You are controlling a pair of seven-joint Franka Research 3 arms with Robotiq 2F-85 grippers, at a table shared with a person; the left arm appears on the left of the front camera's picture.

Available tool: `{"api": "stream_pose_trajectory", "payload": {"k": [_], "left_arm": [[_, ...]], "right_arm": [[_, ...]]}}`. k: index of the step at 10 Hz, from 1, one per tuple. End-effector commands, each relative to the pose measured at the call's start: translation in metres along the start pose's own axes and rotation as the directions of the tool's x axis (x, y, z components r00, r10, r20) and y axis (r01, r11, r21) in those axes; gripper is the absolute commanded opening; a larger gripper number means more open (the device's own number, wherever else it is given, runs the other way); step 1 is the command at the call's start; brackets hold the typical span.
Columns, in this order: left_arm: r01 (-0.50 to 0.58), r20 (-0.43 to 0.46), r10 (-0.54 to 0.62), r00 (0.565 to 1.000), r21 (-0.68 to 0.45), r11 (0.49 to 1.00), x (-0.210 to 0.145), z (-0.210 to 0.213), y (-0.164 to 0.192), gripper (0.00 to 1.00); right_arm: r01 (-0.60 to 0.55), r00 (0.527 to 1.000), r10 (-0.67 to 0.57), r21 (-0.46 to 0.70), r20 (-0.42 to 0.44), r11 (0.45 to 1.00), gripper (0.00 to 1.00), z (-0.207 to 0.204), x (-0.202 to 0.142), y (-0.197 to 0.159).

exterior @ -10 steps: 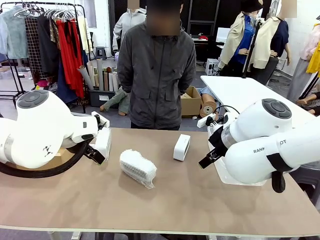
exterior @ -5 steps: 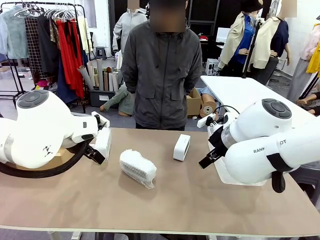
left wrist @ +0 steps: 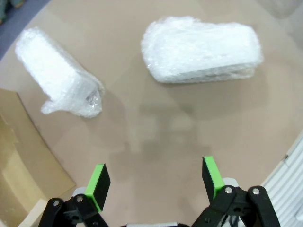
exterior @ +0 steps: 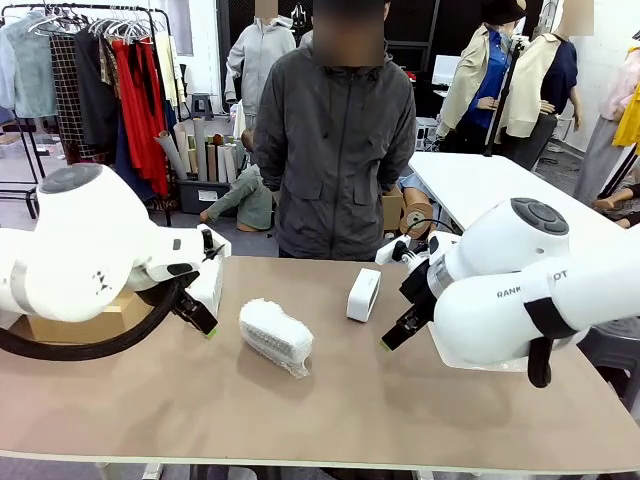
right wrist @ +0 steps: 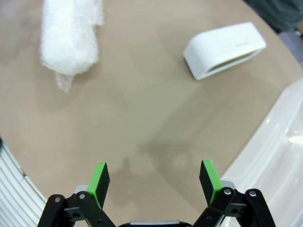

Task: Separate and place wrapped and unwrapped clocks.
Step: Pick up the Digital clock indicated by the person.

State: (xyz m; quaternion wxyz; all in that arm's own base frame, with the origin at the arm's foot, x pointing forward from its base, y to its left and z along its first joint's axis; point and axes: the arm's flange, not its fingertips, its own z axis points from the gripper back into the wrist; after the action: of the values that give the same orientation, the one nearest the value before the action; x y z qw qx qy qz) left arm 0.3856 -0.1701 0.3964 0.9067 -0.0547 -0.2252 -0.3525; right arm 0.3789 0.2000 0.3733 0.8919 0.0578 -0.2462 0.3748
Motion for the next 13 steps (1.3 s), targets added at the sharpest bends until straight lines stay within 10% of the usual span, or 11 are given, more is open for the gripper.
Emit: {"api": "stream_pose_trajectory", "payload": {"k": [1,7,11,13], "left_arm": [[0.052,0.025,-0.050,0.998,-0.105,0.993,0.000,0.025,0.020,1.00],[0.398,0.337,-0.316,0.887,-0.208,0.894,0.002,0.079,0.086,1.00],[0.554,0.351,-0.476,0.806,-0.167,0.816,0.009,0.101,0.123,1.00],[0.491,0.372,-0.411,0.832,-0.153,0.857,0.012,0.101,0.122,1.00]], "right_arm": [[-0.049,0.998,0.047,0.088,0.033,0.995,1.00,0.024,0.011,-0.025],[-0.247,0.952,0.182,0.267,0.245,0.932,1.00,0.078,0.050,-0.082],[-0.380,0.909,0.285,0.326,0.303,0.866,1.00,0.082,0.065,-0.116],[-0.374,0.905,0.278,0.294,0.321,0.880,1.00,0.080,0.067,-0.121]]}}
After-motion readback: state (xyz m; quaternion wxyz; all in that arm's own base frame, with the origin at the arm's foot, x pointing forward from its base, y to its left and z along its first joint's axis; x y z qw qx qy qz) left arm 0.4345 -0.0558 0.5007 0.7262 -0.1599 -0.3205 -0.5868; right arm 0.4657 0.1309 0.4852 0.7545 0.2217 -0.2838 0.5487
